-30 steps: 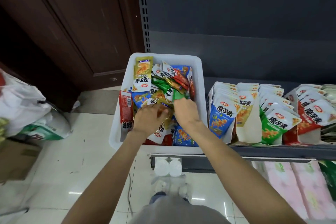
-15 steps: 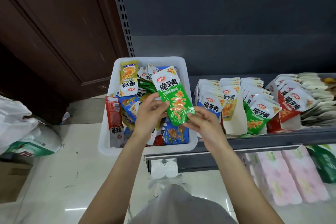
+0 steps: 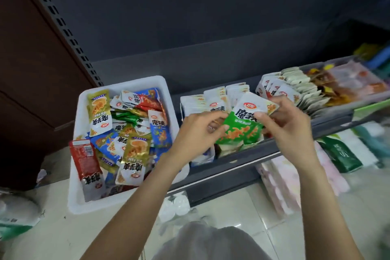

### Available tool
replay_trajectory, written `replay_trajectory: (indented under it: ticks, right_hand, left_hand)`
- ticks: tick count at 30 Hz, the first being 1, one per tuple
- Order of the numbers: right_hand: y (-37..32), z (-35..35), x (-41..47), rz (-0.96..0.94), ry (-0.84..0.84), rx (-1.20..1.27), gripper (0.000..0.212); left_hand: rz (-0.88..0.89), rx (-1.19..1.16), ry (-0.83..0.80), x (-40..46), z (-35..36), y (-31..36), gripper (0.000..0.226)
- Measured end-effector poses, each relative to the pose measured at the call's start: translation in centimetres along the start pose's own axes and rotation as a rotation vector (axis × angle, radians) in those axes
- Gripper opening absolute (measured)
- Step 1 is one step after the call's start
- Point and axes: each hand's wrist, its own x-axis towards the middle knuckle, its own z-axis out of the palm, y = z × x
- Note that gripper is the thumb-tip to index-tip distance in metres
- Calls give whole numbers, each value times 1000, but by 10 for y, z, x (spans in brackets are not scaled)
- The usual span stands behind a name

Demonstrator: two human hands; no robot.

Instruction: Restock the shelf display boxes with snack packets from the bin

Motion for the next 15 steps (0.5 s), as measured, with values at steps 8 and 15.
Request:
replay_trajectory:
  ticks: [8, 15]
  right_hand:
    - [66, -45, 11, -59, 264, -406, 18]
    - [118, -11, 30, -58, 84, -487, 22]
  left_hand:
    - [51, 59, -109, 67, 80, 6, 25]
    - [-98, 114, -62, 68, 92, -22, 31]
